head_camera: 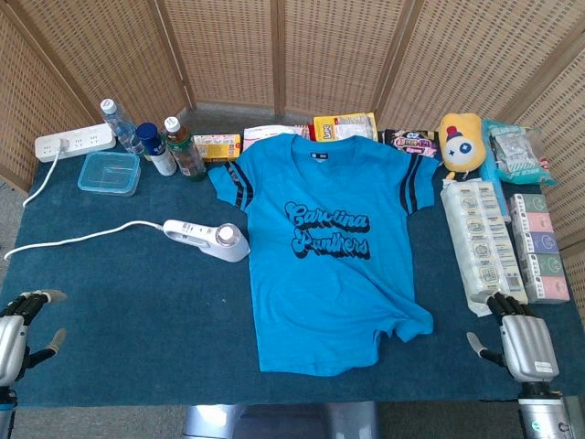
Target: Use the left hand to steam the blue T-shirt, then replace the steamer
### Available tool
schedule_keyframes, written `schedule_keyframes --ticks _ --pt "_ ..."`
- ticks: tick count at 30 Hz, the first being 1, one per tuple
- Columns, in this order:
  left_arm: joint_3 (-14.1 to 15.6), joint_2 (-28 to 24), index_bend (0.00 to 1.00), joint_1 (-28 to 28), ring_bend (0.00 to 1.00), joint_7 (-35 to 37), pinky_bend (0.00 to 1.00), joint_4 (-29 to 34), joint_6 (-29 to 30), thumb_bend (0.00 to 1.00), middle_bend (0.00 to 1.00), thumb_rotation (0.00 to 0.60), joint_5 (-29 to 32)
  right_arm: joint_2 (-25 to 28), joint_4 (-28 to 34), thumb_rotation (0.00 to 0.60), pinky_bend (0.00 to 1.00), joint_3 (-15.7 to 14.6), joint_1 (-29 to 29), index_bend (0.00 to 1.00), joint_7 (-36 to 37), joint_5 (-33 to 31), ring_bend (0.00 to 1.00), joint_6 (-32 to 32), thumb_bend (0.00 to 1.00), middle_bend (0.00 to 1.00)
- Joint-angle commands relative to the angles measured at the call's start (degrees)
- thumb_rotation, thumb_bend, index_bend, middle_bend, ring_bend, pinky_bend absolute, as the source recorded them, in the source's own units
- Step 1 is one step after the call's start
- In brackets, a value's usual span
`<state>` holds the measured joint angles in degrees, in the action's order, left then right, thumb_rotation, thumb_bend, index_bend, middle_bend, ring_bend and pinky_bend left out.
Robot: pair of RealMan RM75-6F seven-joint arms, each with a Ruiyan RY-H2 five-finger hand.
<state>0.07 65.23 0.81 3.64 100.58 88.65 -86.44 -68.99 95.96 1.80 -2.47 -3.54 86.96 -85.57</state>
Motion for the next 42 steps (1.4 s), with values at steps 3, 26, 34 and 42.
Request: schedule_keyframes --ticks 3,26,34,42 --pt "-0.03 -0.01 0.33 -0.14 0.26 0.06 0.3 -0.04 -0.52 0.31 0.33 0.6 0.3 -0.24 0.0 0.6 0.29 0.1 -0.17 0.29 -0.09 -0.12 0.28 0.27 0.32 0.29" --pt "-0.91 -0.92 0.33 -1.94 0.26 0.01 0.3 0.55 -2.25 0.31 0.33 0.6 -0.64 2.92 3.24 0.6 0.33 -2.66 -4.52 0.29 -2.74 3.64 0.28 8.81 0.32 0.3" --pt "-1.61 -1.9 0.33 -4.3 0.26 -1.7 0.3 2.38 -5.15 0.31 0.33 0.6 -0.51 1.85 4.59 0.6 0.34 -2.5 -9.21 0.29 -4.98 4.78 0.28 15.21 0.32 0.3" --pt "-2.41 -2.75 0.33 -6.02 0.26 -3.3 0.3 3.82 -6.89 0.31 0.33 0.6 0.03 -0.12 5.34 0.6 0.34 -2.29 -12.87 0.29 -8.11 4.16 0.27 20.61 0.32 0.3"
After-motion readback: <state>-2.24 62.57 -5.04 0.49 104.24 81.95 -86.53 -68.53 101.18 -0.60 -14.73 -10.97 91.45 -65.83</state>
